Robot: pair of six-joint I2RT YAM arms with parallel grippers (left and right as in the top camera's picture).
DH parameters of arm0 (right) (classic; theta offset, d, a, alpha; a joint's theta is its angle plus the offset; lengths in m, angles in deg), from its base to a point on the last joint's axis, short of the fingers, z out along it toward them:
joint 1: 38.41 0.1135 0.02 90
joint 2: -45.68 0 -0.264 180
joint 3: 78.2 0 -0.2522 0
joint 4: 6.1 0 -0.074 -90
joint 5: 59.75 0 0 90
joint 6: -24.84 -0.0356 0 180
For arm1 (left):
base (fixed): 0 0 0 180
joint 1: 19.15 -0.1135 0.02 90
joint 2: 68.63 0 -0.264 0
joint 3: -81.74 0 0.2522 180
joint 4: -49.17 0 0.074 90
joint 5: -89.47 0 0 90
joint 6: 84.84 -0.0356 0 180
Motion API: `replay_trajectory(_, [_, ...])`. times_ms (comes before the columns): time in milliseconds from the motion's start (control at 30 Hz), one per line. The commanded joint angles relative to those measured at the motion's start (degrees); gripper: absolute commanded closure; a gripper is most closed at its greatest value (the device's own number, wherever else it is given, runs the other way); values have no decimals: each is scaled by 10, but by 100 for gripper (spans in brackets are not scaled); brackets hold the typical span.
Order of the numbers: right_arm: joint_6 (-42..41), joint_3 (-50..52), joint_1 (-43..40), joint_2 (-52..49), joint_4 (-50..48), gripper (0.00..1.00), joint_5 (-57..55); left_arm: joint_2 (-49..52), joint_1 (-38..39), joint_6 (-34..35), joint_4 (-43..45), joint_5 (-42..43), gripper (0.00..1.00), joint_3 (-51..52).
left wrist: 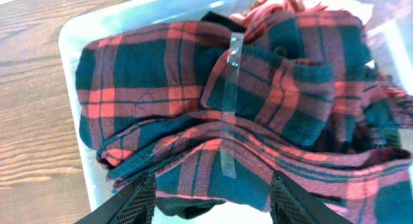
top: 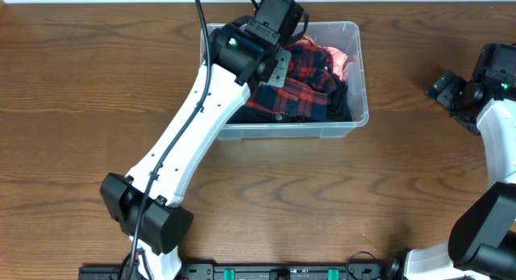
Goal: Pack container
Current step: 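Press the red plaid shirt down into the container with the left gripper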
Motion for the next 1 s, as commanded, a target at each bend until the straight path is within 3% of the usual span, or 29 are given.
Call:
replay_trajectory(0, [-6, -8, 0, 4, 0, 1, -2, 25, 3, 8, -7, -9, 43, 7])
replay_trajectory(367, [-7, -8, 0, 4, 0, 1, -2, 105, 37, 25, 3, 6, 43, 7])
replay_trajectory(533, [-6, -8, 0, 4, 0, 1, -2, 146, 48, 50, 54, 9, 43, 7])
replay_trajectory(733, [-7, -8, 0, 4, 0, 1, -2, 183, 52, 79, 134, 71, 43, 7])
replay_trajectory(967, [-6, -8, 0, 4, 0, 1, -2, 184, 48, 91, 144, 71, 43, 3])
